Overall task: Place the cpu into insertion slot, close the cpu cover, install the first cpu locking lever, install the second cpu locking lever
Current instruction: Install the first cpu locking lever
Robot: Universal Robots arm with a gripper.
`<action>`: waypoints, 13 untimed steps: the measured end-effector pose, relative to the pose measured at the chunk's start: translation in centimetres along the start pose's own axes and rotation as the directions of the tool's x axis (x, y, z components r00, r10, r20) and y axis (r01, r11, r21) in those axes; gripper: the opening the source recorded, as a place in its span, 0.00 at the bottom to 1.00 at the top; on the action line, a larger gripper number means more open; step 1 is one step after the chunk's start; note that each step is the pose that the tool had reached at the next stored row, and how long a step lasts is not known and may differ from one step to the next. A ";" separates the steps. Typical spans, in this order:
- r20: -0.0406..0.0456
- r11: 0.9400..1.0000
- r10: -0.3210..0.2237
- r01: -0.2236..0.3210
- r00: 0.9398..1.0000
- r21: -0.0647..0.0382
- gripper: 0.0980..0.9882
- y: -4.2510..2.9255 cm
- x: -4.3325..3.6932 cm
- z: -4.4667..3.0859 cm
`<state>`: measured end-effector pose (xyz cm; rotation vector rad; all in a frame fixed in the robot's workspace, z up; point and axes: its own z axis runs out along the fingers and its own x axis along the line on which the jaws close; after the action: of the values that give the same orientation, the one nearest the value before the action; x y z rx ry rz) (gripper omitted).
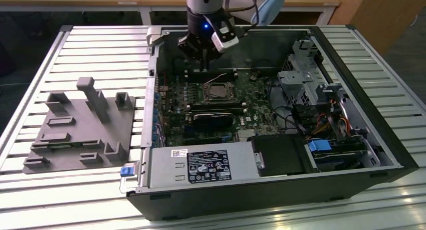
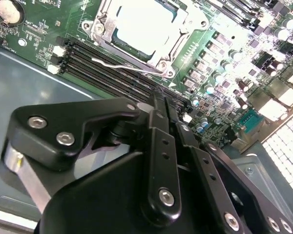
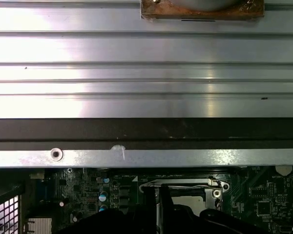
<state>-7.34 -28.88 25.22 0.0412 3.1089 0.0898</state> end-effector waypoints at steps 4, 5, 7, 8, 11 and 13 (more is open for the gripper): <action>0.000 1.000 0.000 0.000 1.000 0.000 0.22 0.00 -0.02 0.00; 0.000 1.000 0.000 0.000 1.000 0.000 0.22 0.00 -0.02 0.00; 0.000 1.000 0.000 0.000 1.000 0.000 0.21 0.00 -0.02 0.00; 0.000 1.000 0.000 0.000 1.000 0.000 0.21 0.00 -0.03 0.00; 0.000 1.000 0.000 0.000 1.000 0.000 0.01 0.00 -0.06 0.01; 0.000 1.000 0.000 0.000 1.000 0.000 0.01 0.00 -0.07 0.02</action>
<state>-7.27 -28.88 25.21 0.0412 3.1089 0.0898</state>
